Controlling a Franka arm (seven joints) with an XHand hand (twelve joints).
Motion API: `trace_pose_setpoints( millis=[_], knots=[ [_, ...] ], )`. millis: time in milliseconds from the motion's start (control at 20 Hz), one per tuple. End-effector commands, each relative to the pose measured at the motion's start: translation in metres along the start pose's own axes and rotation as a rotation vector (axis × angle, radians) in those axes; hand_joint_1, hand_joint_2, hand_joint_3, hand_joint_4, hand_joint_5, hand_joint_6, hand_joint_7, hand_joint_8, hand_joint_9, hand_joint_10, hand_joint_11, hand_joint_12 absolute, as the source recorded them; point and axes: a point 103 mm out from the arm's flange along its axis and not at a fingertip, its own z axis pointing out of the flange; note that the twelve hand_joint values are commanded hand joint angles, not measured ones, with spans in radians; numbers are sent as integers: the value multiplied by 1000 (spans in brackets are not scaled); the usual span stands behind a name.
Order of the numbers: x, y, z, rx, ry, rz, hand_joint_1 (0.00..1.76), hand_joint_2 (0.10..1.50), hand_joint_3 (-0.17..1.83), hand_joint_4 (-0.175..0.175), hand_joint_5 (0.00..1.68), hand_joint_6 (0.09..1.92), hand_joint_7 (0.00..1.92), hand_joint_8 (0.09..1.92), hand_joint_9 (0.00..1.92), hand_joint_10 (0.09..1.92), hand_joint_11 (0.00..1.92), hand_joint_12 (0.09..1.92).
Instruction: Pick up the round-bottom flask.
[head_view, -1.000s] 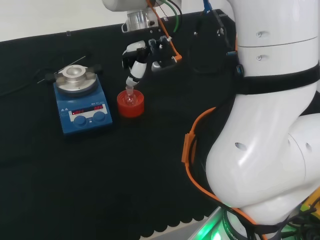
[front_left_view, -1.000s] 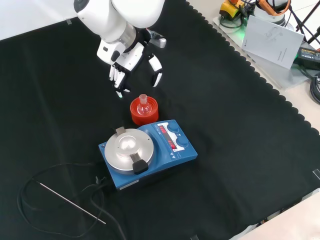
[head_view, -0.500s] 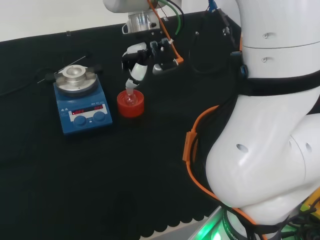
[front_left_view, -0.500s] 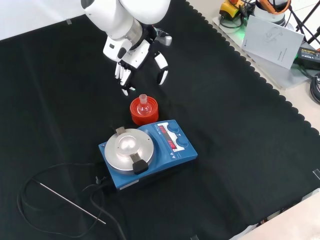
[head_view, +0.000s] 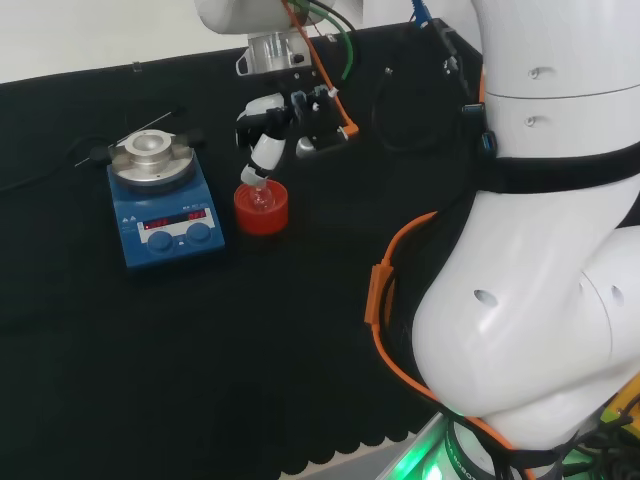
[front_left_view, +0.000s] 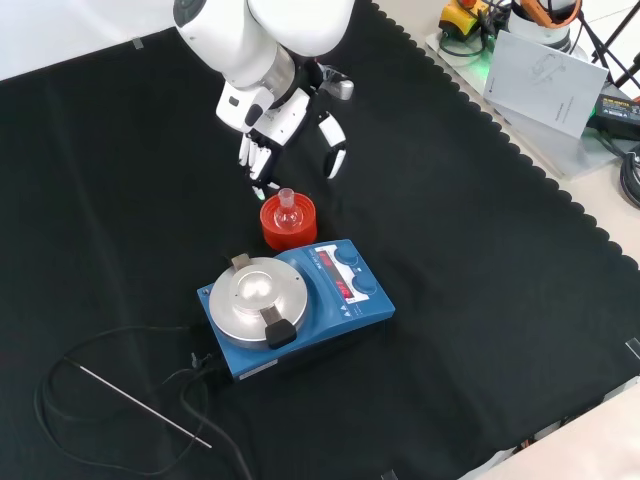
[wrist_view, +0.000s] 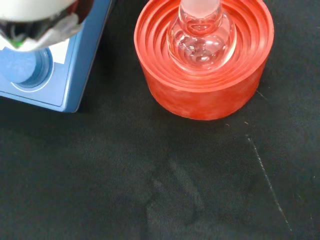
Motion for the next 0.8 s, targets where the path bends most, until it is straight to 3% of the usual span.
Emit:
trace_pose_setpoints(
  millis=[50,800],
  knots=[
    [0,12,8,2,-5,-19,803,385,888,-154,222,887,491,1000,589,978,439,1447],
    [-37,16,5,20,-40,-19,780,390,878,-154,219,885,489,999,586,977,433,1447]
  ],
)
